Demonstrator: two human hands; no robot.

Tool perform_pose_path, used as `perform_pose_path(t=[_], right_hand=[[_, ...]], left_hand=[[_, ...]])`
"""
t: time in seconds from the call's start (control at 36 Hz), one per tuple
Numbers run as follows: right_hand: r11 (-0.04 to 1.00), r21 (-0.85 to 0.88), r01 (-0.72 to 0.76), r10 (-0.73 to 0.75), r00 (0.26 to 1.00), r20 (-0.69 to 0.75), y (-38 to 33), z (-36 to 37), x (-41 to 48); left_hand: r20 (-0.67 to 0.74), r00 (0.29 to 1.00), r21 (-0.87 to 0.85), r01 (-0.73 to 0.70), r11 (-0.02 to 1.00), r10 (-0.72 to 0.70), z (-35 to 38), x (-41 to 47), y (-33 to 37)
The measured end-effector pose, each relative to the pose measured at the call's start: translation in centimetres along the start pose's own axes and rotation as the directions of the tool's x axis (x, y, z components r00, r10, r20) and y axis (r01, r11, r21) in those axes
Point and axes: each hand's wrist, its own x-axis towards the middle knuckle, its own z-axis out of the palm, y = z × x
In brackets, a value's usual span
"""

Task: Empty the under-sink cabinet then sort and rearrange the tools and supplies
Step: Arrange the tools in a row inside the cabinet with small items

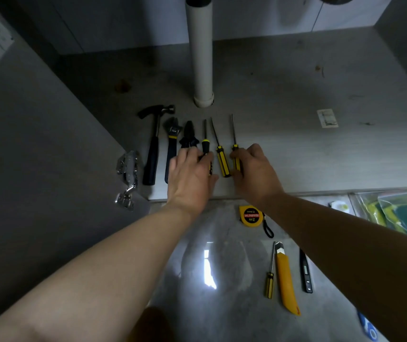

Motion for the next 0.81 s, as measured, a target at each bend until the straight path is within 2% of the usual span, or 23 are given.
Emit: perform_pose_path(t=[0.14,0.31,0.81], right_hand=[[1.000,0.011,-0.004,0.004,1.000,0.008,0.0,0.0,-0.1],[1.000,0.005,0.014,-0.014,1.000,0.015,0.3,-0.2,-0.2],[0.999,0.012,0.031,-0.031,1.000,0.000,0.4,0.0,-0.1]], left_hand=[[-0.012,1.000,-0.017,-0.019,1.000,0.019,-0.3,-0.1,0.4],[0.041,0.992,-0.023,-0.119,0.993,0.120,-0.2,0.2,1.0],[0.054,0.992,-0.027,-0.112,0.993,0.114,0.0,0.2,1.1]])
